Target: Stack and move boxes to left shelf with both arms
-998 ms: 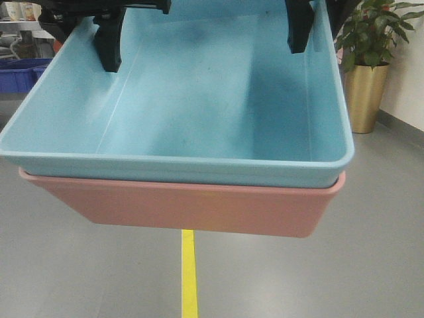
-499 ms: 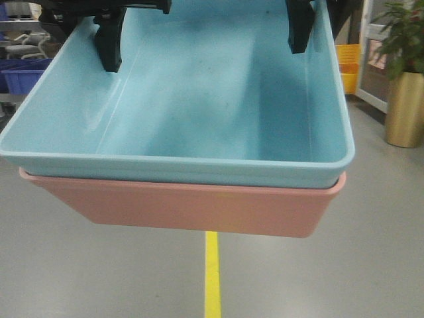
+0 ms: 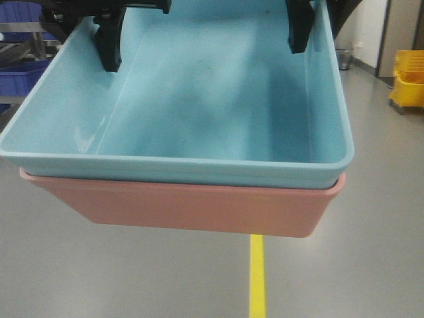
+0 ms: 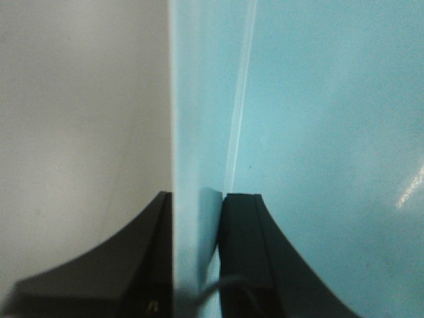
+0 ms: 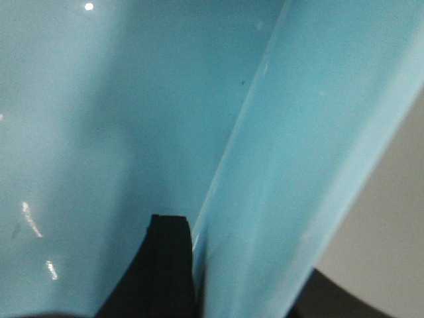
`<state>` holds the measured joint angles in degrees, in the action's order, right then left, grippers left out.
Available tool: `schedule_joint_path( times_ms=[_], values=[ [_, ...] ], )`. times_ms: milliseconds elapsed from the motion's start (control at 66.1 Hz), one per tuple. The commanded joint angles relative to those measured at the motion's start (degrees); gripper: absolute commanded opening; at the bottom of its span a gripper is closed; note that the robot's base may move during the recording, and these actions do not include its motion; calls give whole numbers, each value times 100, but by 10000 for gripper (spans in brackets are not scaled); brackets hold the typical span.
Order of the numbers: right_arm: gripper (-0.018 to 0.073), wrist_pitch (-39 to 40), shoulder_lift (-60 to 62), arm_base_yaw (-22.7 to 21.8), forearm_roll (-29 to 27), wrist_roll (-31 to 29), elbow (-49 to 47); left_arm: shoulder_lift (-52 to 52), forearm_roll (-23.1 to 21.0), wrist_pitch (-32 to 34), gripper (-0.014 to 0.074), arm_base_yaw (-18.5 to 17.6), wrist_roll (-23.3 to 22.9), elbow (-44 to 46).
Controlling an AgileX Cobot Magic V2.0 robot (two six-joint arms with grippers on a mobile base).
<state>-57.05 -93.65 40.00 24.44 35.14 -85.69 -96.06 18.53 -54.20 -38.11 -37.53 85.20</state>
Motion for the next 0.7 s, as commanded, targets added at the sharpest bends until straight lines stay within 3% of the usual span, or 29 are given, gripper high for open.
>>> schedule_joint_path(
  times_ms=[0, 680],
  values=[
    [56, 1320, 225, 195, -552, -113, -282, 296, -463, 1346, -4, -251, -105, 340],
    [56, 1320, 225, 195, -552, -113, -282, 296, -473, 1346, -4, -251, -105, 340]
  ],
)
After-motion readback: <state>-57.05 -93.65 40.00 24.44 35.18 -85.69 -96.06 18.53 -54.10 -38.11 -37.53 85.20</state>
